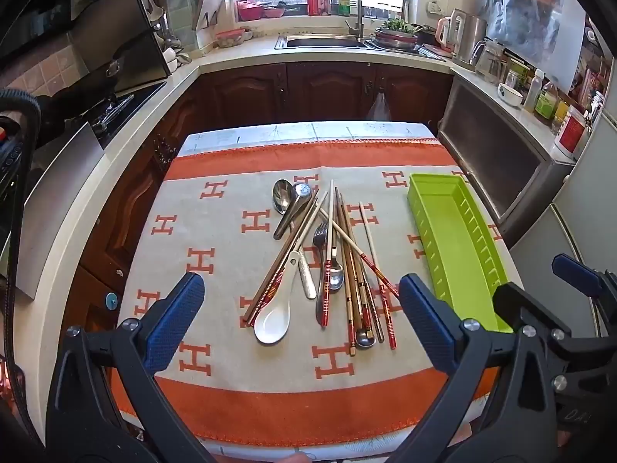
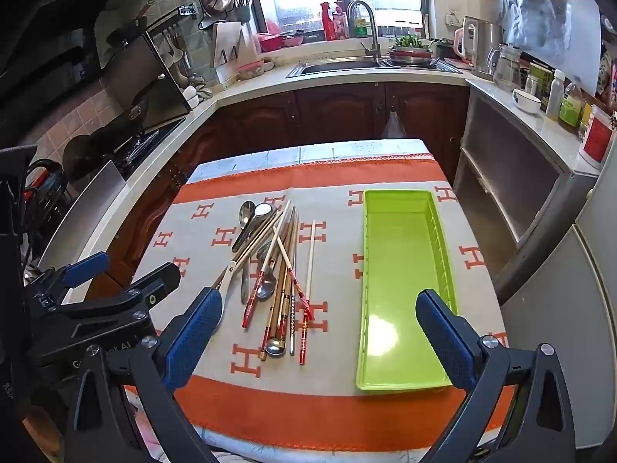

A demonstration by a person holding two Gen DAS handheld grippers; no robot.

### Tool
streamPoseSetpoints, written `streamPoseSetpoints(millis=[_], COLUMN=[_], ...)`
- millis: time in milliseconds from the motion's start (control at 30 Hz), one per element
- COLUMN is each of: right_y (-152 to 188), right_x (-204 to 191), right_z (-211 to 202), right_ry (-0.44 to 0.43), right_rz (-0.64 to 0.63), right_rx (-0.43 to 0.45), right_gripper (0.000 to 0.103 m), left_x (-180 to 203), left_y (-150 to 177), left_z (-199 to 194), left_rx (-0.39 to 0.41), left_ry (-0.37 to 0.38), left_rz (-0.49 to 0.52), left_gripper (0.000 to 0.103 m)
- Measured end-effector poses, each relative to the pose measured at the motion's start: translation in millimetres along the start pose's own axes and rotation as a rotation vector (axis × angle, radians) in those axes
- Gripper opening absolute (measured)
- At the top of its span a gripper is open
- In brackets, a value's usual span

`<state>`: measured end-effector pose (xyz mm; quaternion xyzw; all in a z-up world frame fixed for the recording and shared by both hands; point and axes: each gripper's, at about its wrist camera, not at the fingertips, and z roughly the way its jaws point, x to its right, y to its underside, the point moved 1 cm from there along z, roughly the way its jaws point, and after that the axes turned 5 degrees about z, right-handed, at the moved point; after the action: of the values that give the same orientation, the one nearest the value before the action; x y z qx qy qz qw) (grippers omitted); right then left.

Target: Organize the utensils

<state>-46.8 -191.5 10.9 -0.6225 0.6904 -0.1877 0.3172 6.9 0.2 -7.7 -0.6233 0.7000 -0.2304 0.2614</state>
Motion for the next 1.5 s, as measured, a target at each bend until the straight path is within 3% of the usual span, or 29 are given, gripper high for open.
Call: streamPoseSetpoints(millis=[1200, 1500], right_y=[9, 10], right_x=[-2, -3], right_z=[-2, -1], right_ry=[-0.021, -0.020], right_rz=[0.013, 0.012], right_rx=[-0.020, -0.020], right_gripper=[0.102, 0.102], left_x=[1, 1], left_y=[8, 10], left_z=[2, 1], left_rx=[-0.043, -0.047], left_ry=[0.003, 0.024], left_rz=[-0.012, -0.017], left_gripper=[0.098, 0.092])
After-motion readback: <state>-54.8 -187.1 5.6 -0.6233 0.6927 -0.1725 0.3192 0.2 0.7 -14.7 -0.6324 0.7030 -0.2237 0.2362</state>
